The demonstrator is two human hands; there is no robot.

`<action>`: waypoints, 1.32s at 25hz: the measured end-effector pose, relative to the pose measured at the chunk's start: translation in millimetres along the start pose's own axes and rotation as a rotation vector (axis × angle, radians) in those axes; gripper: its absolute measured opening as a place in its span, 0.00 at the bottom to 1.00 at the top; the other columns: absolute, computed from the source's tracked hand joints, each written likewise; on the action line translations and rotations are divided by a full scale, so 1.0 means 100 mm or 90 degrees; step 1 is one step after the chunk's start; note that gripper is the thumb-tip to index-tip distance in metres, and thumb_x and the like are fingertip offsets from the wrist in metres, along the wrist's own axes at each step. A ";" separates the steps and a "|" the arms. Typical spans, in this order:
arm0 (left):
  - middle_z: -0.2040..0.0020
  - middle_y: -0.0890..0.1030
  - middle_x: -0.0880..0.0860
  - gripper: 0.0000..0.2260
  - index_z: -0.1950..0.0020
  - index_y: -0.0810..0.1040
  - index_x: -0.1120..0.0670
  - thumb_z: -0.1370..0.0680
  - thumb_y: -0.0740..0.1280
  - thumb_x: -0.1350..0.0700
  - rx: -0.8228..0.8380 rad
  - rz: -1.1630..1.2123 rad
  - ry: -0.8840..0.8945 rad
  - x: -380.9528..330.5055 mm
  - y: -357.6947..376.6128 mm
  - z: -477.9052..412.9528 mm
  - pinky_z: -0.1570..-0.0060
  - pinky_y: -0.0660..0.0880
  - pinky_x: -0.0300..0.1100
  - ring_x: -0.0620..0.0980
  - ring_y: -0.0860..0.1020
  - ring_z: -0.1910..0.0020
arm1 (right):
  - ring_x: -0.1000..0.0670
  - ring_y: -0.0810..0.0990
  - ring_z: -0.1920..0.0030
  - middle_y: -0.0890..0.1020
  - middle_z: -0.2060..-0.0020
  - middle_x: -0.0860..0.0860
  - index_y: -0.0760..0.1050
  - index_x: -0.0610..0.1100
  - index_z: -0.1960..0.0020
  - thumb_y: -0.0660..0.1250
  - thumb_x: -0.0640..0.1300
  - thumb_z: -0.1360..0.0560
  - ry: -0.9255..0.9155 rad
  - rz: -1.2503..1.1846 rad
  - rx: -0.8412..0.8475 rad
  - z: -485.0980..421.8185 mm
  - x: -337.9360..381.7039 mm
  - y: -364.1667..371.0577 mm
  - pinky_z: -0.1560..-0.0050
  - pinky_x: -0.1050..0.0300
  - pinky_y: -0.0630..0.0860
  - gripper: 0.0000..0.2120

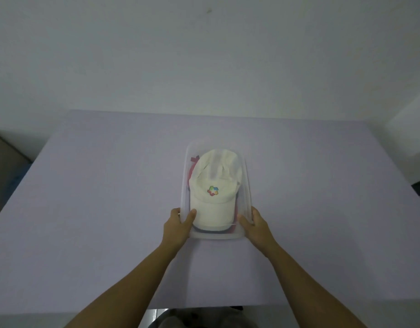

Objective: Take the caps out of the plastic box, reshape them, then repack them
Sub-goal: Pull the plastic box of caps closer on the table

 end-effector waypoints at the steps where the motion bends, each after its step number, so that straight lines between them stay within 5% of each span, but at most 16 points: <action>1: 0.42 0.72 0.55 0.26 0.34 0.65 0.60 0.24 0.65 0.45 -0.050 -0.020 -0.007 0.01 -0.01 0.02 0.47 0.76 0.47 0.57 0.74 0.43 | 0.46 0.63 0.28 0.64 0.27 0.46 0.54 0.42 0.25 0.61 0.56 0.24 -0.001 0.007 0.002 0.03 0.03 0.01 0.27 0.48 0.60 0.34; 3: 0.47 0.73 0.58 0.23 0.42 0.67 0.61 0.26 0.68 0.46 -0.148 0.001 -0.047 0.04 -0.01 0.11 0.51 0.73 0.45 0.57 0.74 0.48 | 0.46 0.61 0.27 0.61 0.26 0.45 0.51 0.41 0.24 0.60 0.52 0.22 -0.006 0.020 0.006 0.02 0.00 0.03 0.27 0.51 0.58 0.32; 7: 0.68 0.65 0.53 0.18 0.63 0.66 0.58 0.26 0.69 0.48 -0.167 0.110 -0.168 0.07 0.08 0.20 0.67 0.66 0.39 0.49 0.67 0.68 | 0.45 0.59 0.26 0.59 0.25 0.44 0.49 0.40 0.24 0.59 0.51 0.21 -0.024 0.019 0.013 -0.02 -0.02 0.04 0.29 0.55 0.57 0.32; 12: 0.70 0.66 0.53 0.20 0.69 0.65 0.57 0.27 0.71 0.48 -0.133 0.097 -0.206 0.02 0.05 0.22 0.65 0.67 0.40 0.47 0.66 0.70 | 0.43 0.64 0.29 0.64 0.27 0.42 0.51 0.39 0.25 0.60 0.52 0.22 -0.027 0.018 0.027 -0.03 -0.01 0.02 0.29 0.50 0.62 0.33; 15: 0.67 0.66 0.51 0.18 0.64 0.66 0.59 0.26 0.70 0.50 -0.109 0.119 -0.234 -0.02 0.03 0.25 0.52 0.69 0.45 0.51 0.70 0.61 | 0.43 0.64 0.28 0.64 0.27 0.42 0.50 0.39 0.25 0.61 0.52 0.22 -0.018 0.009 0.030 -0.02 0.01 0.02 0.29 0.50 0.62 0.34; 19: 0.65 0.68 0.53 0.17 0.56 0.68 0.61 0.25 0.68 0.49 -0.086 0.092 -0.211 -0.11 0.02 0.23 0.54 0.67 0.43 0.49 0.70 0.64 | 0.42 0.67 0.31 0.66 0.29 0.42 0.53 0.41 0.25 0.62 0.56 0.24 -0.001 -0.014 0.029 -0.02 -0.01 -0.02 0.32 0.42 0.66 0.35; 23: 0.46 0.77 0.63 0.27 0.39 0.69 0.66 0.27 0.69 0.46 -0.078 0.078 -0.234 -0.10 0.00 0.22 0.47 0.75 0.49 0.60 0.76 0.45 | 0.44 0.67 0.31 0.66 0.28 0.46 0.54 0.45 0.25 0.64 0.66 0.32 0.012 -0.054 0.069 -0.05 -0.06 -0.02 0.33 0.40 0.68 0.44; 25: 0.48 0.75 0.63 0.28 0.38 0.67 0.65 0.27 0.70 0.47 -0.111 0.096 -0.224 -0.10 0.00 0.26 0.46 0.75 0.50 0.58 0.76 0.48 | 0.45 0.65 0.29 0.64 0.28 0.49 0.53 0.46 0.25 0.62 0.64 0.29 0.031 -0.071 0.076 -0.02 -0.04 -0.03 0.32 0.41 0.68 0.41; 27: 0.55 0.72 0.58 0.20 0.43 0.66 0.61 0.26 0.70 0.51 -0.127 0.180 -0.189 -0.15 0.05 0.33 0.51 0.73 0.48 0.53 0.72 0.55 | 0.45 0.68 0.32 0.66 0.29 0.48 0.56 0.47 0.26 0.56 0.61 0.23 0.058 -0.164 0.076 0.00 -0.07 -0.05 0.33 0.44 0.69 0.31; 30: 0.46 0.75 0.59 0.21 0.37 0.63 0.56 0.26 0.69 0.61 -0.075 0.460 -0.140 -0.26 0.16 0.39 0.55 0.75 0.42 0.53 0.76 0.52 | 0.44 0.73 0.40 0.72 0.37 0.48 0.61 0.49 0.28 0.49 0.57 0.20 0.121 -0.364 0.068 0.03 -0.12 -0.08 0.40 0.48 0.72 0.23; 33: 0.49 0.78 0.58 0.24 0.32 0.64 0.56 0.25 0.67 0.65 -0.062 0.598 -0.085 -0.32 0.01 0.36 0.62 0.77 0.40 0.50 0.79 0.57 | 0.44 0.72 0.36 0.69 0.31 0.47 0.58 0.52 0.27 0.59 0.48 0.21 0.108 -0.322 0.077 0.05 -0.16 -0.10 0.38 0.47 0.72 0.24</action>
Point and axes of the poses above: each hand's wrist, its own z-axis away from the middle knuckle, its own y-axis out of the palm, x = y × z, the point moved 6 cm from there along -z, towards the middle knuckle
